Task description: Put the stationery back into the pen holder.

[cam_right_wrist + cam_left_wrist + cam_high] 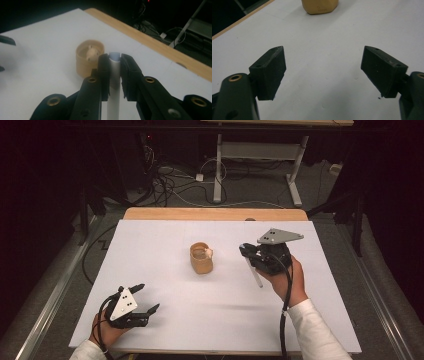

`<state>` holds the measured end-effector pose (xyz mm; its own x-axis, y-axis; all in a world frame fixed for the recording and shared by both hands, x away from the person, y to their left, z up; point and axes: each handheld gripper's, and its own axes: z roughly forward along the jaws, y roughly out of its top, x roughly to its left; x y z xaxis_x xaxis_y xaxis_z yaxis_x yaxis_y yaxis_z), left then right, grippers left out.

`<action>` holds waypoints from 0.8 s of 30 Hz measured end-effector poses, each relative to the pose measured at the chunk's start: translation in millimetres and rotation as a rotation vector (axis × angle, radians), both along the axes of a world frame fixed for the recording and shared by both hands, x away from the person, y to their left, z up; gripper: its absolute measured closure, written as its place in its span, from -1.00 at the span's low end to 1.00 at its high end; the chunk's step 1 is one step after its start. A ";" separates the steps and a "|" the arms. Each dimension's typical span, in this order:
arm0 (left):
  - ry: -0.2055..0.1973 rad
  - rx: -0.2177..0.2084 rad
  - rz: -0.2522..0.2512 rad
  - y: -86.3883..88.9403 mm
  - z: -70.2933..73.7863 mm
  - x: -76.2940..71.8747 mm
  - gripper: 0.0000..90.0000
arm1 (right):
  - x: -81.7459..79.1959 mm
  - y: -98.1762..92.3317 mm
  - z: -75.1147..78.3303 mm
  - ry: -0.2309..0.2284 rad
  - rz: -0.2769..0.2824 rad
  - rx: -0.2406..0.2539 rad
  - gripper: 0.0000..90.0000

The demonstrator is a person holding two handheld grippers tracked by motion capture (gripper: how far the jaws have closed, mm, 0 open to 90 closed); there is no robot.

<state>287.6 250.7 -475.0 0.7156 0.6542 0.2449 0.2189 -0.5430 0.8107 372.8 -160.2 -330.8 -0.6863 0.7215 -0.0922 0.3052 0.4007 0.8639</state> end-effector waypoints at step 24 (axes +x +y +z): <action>0.005 0.001 -0.004 1.2 -1.3 0.5 -0.57 | 30.3 63.2 36.9 -0.153 0.124 0.246 0.75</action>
<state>288.1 251.9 -476.3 0.7197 0.6508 0.2419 0.2208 -0.5449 0.8089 403.0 -97.0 -293.9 -0.7624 0.6462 -0.0343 0.1260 0.2002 0.9716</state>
